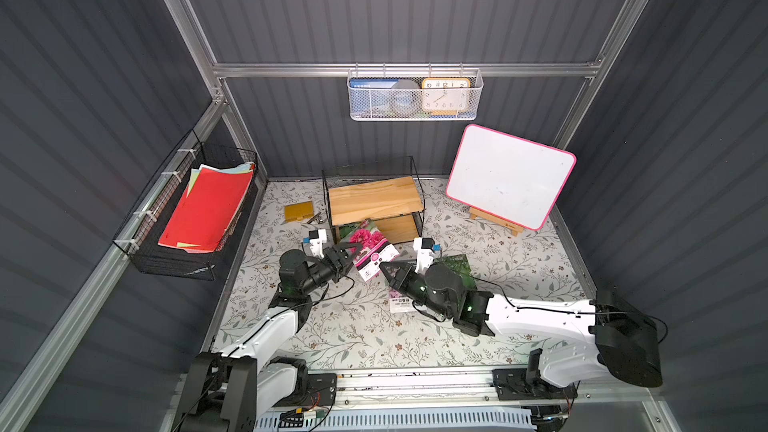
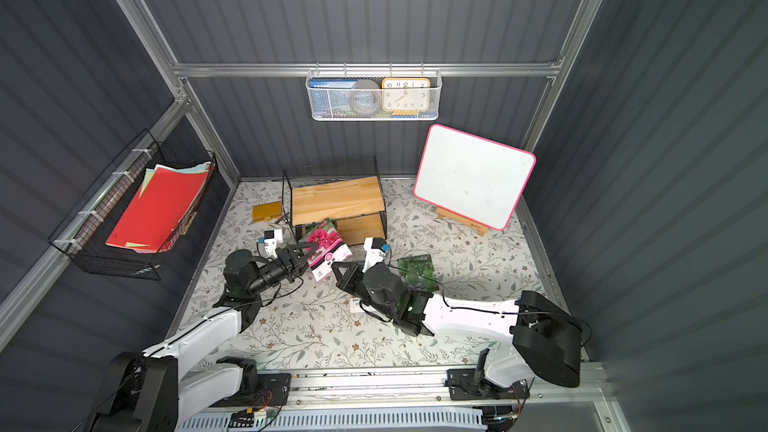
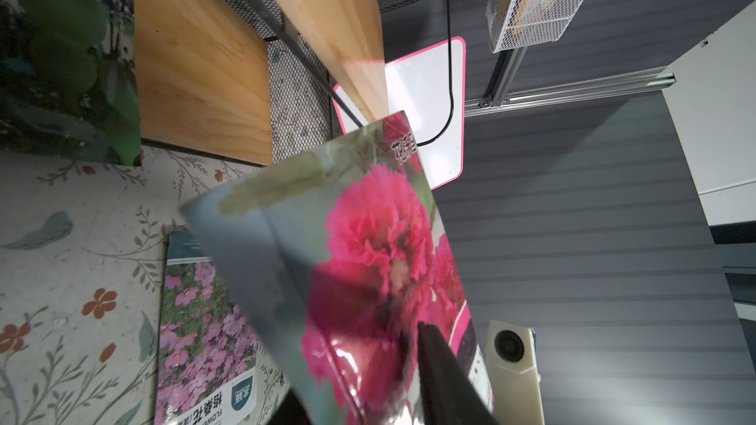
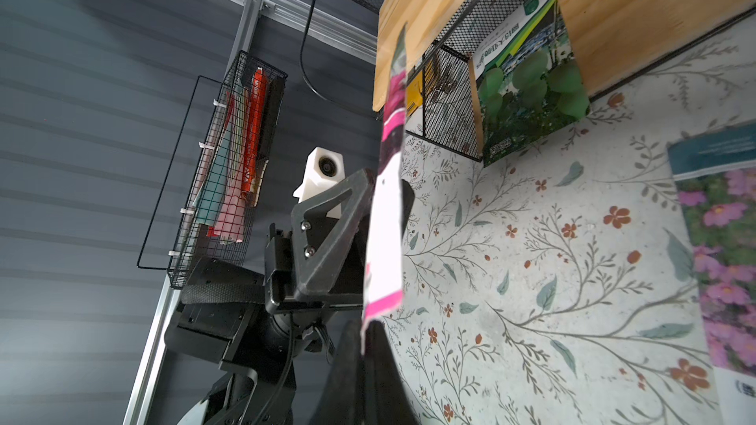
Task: Take the seed bag off the shelf
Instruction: Pick up the seed packet from the shelf.
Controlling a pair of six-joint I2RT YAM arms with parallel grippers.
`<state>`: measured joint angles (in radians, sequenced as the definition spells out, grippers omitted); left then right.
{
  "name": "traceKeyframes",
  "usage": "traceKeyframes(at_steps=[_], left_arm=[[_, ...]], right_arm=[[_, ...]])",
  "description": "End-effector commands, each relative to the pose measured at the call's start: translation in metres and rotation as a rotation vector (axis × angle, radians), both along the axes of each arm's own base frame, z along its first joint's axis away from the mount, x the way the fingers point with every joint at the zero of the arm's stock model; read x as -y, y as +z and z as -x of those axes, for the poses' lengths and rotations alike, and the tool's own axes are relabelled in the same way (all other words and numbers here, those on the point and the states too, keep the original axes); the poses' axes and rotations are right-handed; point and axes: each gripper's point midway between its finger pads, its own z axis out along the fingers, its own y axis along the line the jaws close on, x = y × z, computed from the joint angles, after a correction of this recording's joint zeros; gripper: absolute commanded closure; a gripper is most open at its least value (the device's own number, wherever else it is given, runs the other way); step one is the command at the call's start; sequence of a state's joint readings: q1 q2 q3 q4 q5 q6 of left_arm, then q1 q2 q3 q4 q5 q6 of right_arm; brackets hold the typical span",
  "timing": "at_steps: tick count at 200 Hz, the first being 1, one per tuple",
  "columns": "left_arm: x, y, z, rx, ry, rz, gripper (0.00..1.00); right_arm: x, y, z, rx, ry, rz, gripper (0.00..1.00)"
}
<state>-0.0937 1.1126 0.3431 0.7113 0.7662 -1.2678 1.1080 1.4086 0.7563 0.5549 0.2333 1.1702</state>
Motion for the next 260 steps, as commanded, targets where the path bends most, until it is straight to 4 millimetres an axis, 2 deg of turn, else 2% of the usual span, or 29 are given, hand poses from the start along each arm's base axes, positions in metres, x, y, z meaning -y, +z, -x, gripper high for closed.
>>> traceKeyframes(at_steps=[1,84,122,161,181,185,188,203,230,260], left_arm=[[-0.001,0.006,0.002,0.024,0.012,-0.013,0.69],[-0.004,0.008,0.001,0.029,0.029,-0.032,0.84],[-0.003,0.008,0.002,0.037,0.020,-0.071,0.86],[-0.001,0.011,0.002,0.051,-0.013,-0.134,0.86],[0.002,0.010,0.001,0.053,-0.045,-0.169,0.86],[0.003,0.010,0.001,0.055,-0.054,-0.178,0.86],[0.003,0.010,0.001,0.055,-0.058,-0.184,0.87],[0.006,0.008,0.001,0.054,-0.098,-0.220,0.87],[0.008,-0.007,0.005,0.008,-0.157,-0.287,0.89],[0.010,-0.030,0.016,-0.075,-0.199,-0.277,0.91]], right_arm=[[0.004,-0.002,0.000,0.005,-0.016,-0.003,1.00],[0.007,-0.007,0.000,0.003,-0.024,0.002,1.00],[0.016,-0.006,0.000,0.010,-0.051,0.007,0.81],[0.035,-0.002,-0.001,0.045,-0.098,0.028,0.61],[0.053,0.003,0.002,0.067,-0.122,0.058,0.56],[0.056,-0.001,0.001,0.067,-0.127,0.080,0.55],[0.062,0.009,0.003,0.083,-0.131,0.067,0.54],[0.081,0.018,0.006,0.116,-0.141,0.102,0.52],[0.126,0.039,0.012,0.174,-0.168,0.165,0.52],[0.181,0.056,0.019,0.217,-0.203,0.177,0.51]])
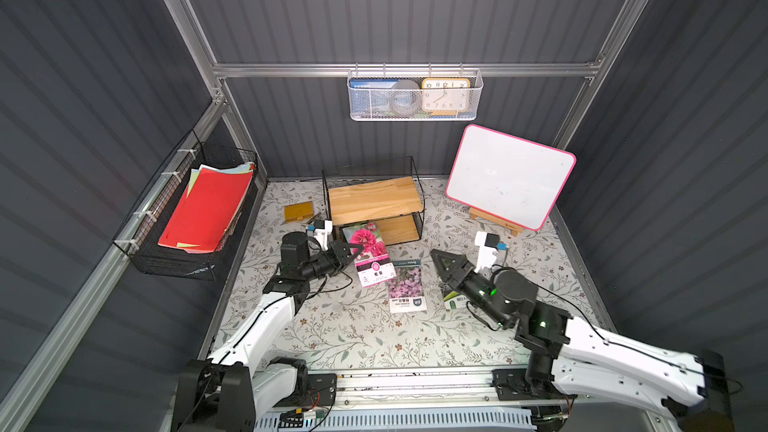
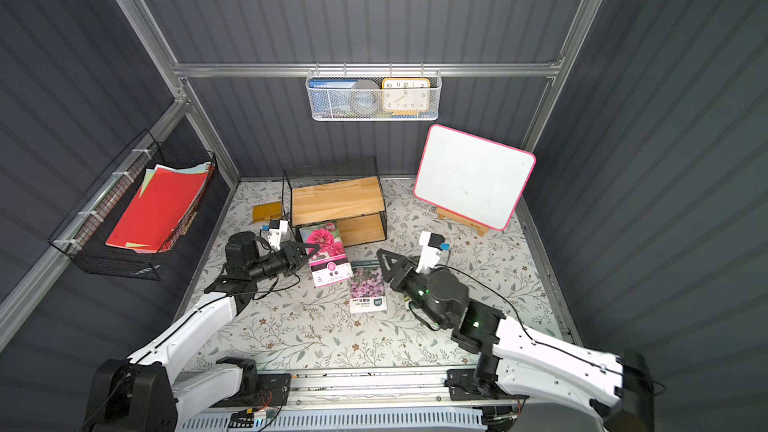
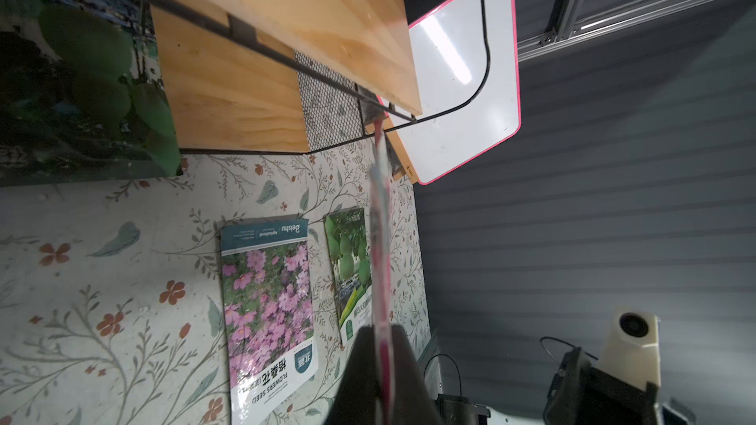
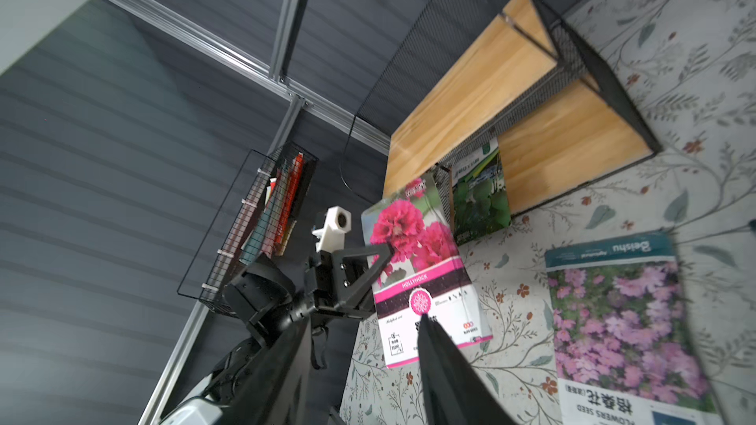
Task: Take the seed bag off the shelf
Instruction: Pick up the seed packet from the shelf, then place the seed packet at the center of the board.
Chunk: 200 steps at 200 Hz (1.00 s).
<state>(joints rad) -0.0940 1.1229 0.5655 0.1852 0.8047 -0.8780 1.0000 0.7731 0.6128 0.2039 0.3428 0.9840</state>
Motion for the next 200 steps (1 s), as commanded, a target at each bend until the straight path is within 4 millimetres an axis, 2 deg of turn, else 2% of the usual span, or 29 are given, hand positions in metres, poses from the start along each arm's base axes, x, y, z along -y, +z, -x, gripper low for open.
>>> traceKeyframes(at_steps=[1,24,46,75,99,175,200], left_arm=[[0.005,-0.024,0.018,-0.073,-0.074,-0.027,0.91],[0.005,-0.040,0.032,-0.131,-0.080,-0.026,0.91],[0.003,-0.053,0.049,-0.177,-0.095,-0.051,0.91],[-0.003,-0.071,0.072,-0.249,-0.105,-0.115,0.91],[-0.008,-0.084,0.078,-0.285,-0.101,-0.166,0.91],[-0.020,-0.100,0.061,-0.294,0.011,-0.202,0.93],[-0.022,-0.095,0.051,-0.260,0.057,-0.179,0.94]], right_arm=[[0.039,-0.022,0.005,-0.006,-0.026,0.158,0.51],[0.074,-0.009,0.012,0.035,-0.051,0.182,0.51],[0.088,0.003,0.018,0.072,-0.040,0.234,0.51],[0.076,0.012,0.022,0.101,0.052,0.259,0.51],[0.064,0.010,0.020,0.111,0.106,0.262,0.53],[0.051,0.002,0.019,0.148,0.189,0.244,0.55],[0.044,0.000,0.021,0.156,0.236,0.224,0.56]])
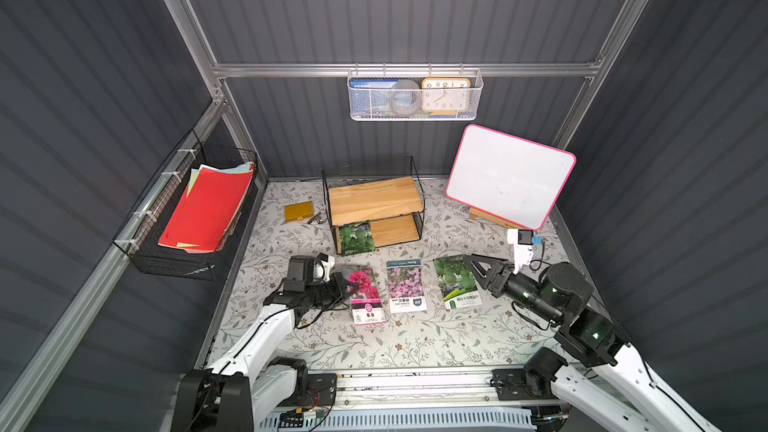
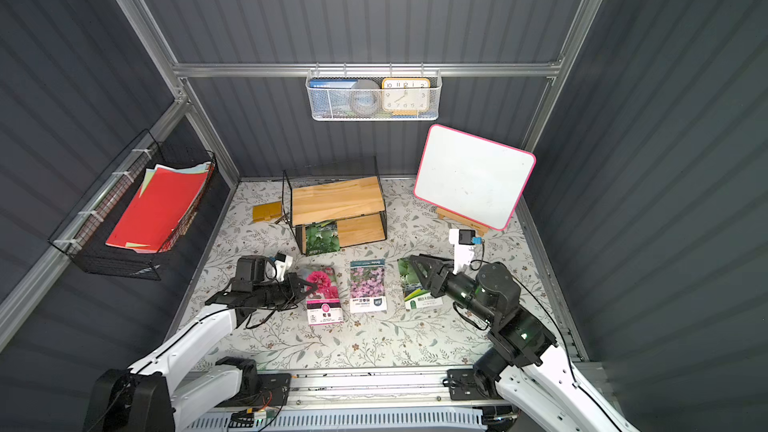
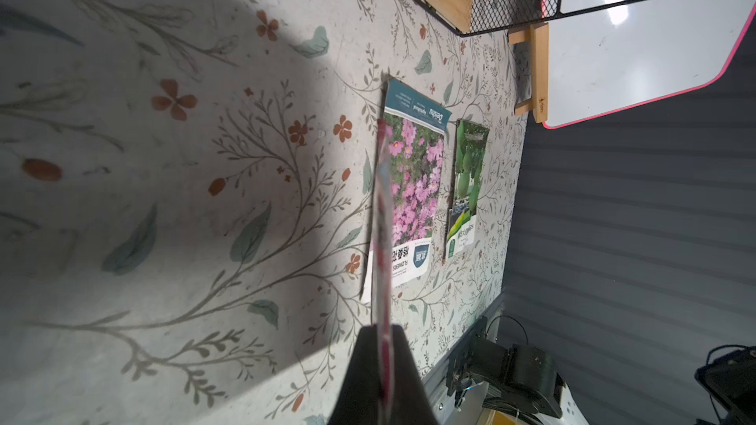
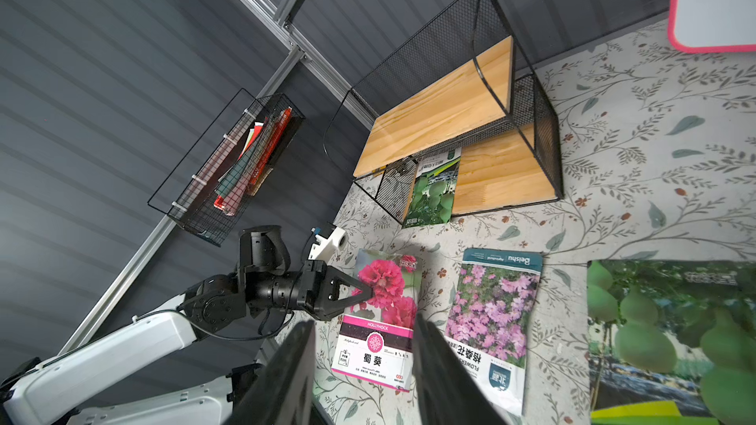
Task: Take the seed bag off the shelf
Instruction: Place the seed packet at the center of the board.
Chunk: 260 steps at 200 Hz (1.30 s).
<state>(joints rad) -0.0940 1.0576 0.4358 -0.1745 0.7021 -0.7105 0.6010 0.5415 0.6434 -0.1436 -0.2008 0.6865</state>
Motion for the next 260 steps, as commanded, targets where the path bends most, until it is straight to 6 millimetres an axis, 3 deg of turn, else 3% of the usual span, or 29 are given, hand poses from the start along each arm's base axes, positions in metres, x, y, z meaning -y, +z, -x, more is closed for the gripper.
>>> traceKeyframes(at_steps=[1,43,86,131,175,217,260], left_arm=[[-0.003,0.002,-0.012,0.039,0.051,0.001,0.94],[-0.006,0.000,-0.028,0.063,0.061,-0.034,0.94],[-0.005,-0.030,-0.025,-0.009,0.024,-0.058,0.94],[-0.010,-0.047,-0.024,-0.064,0.040,-0.096,0.92],[-0.021,-0.060,-0.023,-0.130,0.094,-0.159,0.75],[-0.029,-0.067,-0.026,-0.155,0.131,-0.196,0.68],[-0.035,-0.066,-0.029,-0.168,0.169,-0.227,0.41]], right_arm=[[-0.010,0.005,0.005,0.038,0.076,-0.024,0.56],[-0.016,0.002,0.004,0.031,0.106,-0.051,0.57],[-0.016,0.000,0.002,0.026,0.106,-0.058,0.57],[-0.016,-0.003,0.000,0.020,0.102,-0.061,0.57],[-0.015,-0.005,-0.001,0.016,0.102,-0.063,0.58],[-0.014,-0.006,0.000,0.017,0.099,-0.065,0.58],[-0.012,-0.007,0.001,0.016,0.097,-0.065,0.58]])
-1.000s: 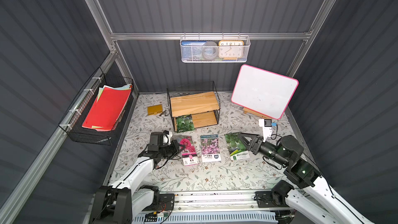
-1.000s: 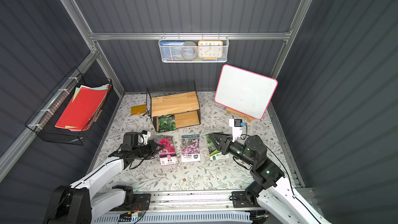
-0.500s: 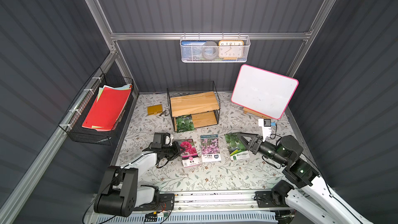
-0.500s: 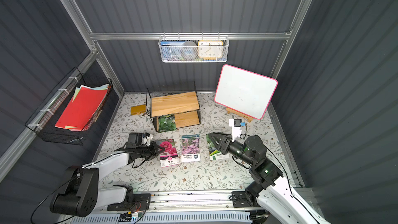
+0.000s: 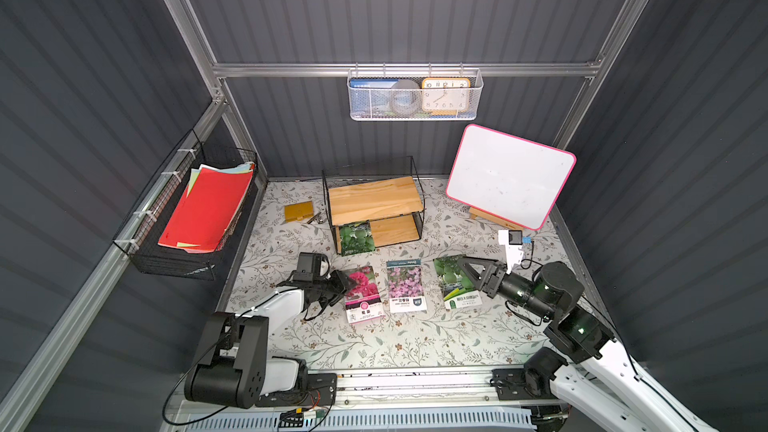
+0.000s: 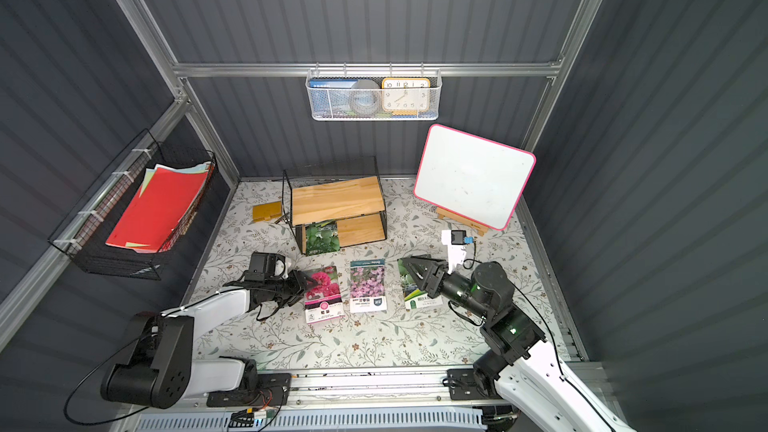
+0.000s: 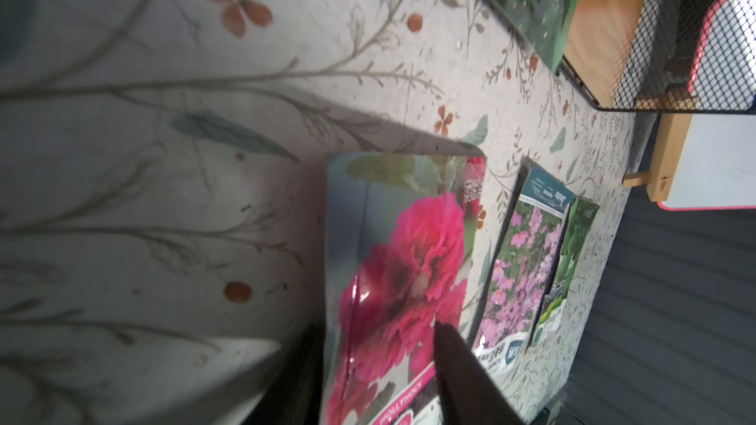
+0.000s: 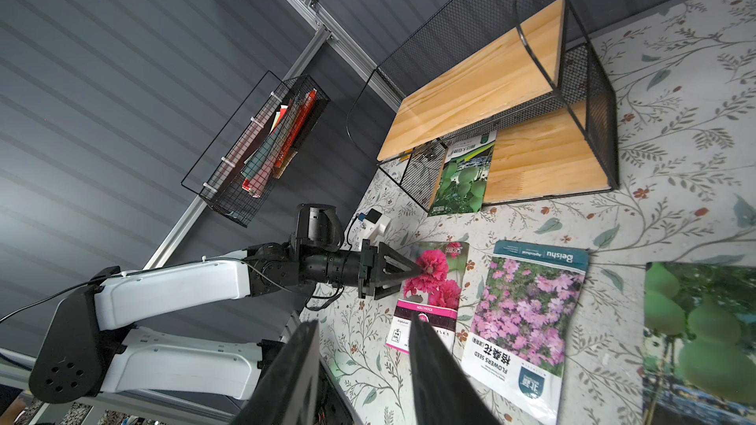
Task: Take the seed bag off the shelf
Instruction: Place the seed packet at the center of the board.
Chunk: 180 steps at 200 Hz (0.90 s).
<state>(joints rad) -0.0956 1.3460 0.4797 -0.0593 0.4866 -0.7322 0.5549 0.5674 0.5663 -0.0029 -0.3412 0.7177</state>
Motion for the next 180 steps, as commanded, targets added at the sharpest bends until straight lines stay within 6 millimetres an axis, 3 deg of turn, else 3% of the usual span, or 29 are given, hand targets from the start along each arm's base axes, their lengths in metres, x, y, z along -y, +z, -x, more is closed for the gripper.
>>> traceKeyframes(at_steps=[1,32,54,105,118,132,165,180], left_arm=[[-0.008,-0.006,0.005,-0.045,0.031,-0.049,0.41],[-0.014,-0.003,0.005,-0.063,0.069,-0.071,0.22],[-0.025,0.012,0.001,-0.050,0.128,-0.117,0.01],[-0.033,0.100,-0.017,0.162,0.254,-0.061,0.00],[-0.029,0.118,-0.017,0.224,0.267,-0.006,0.00],[-0.025,0.125,-0.016,0.259,0.275,0.047,0.00],[-0.023,0.117,-0.012,0.289,0.291,0.092,0.00],[-0.027,0.119,-0.014,0.311,0.311,0.078,0.00]], right_arm=[[0.001,0.003,0.002,0.016,0.006,-0.012,0.58],[0.001,0.001,0.002,0.014,0.004,-0.008,0.58],[0.001,-0.004,-0.001,-0.004,-0.002,0.004,0.59],[-0.020,-0.040,-0.017,-0.131,0.046,0.141,0.57],[-0.033,-0.050,-0.021,-0.154,0.055,0.171,0.56],[-0.050,-0.063,-0.027,-0.171,0.038,0.223,0.54],[-0.106,-0.100,-0.041,-0.297,0.052,0.240,0.50],[-0.132,-0.126,-0.052,-0.378,0.050,0.204,0.44]])
